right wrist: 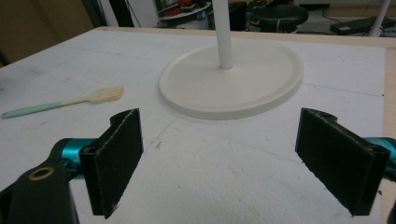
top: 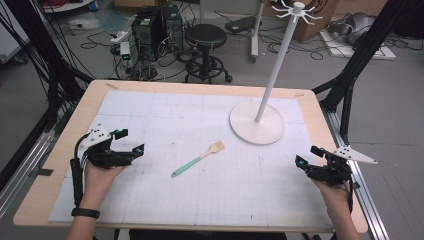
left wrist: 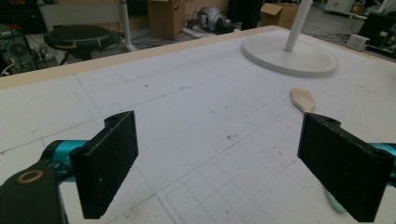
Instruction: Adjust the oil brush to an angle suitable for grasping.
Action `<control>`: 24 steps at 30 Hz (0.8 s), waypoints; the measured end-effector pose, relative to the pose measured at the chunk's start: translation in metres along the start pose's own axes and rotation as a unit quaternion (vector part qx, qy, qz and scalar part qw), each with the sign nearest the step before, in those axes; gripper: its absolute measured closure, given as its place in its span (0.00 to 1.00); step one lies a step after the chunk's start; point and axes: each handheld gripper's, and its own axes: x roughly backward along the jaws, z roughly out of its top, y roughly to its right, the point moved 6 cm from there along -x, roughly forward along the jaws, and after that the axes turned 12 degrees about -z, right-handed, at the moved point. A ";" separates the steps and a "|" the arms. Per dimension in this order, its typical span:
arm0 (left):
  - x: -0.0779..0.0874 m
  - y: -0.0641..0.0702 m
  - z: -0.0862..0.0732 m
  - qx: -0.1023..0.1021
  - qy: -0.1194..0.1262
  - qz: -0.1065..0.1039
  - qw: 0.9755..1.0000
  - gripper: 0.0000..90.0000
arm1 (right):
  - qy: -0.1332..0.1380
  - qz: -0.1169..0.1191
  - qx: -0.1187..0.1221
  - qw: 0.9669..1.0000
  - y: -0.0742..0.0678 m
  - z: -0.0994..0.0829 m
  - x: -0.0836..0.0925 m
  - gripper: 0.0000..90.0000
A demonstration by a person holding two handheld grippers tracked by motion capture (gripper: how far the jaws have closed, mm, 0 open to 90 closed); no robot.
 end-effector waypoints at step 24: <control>-0.066 0.043 0.016 -0.010 -0.035 -0.081 0.996 0.14 | -0.013 0.003 0.005 1.000 -0.002 -0.001 -0.004 0.16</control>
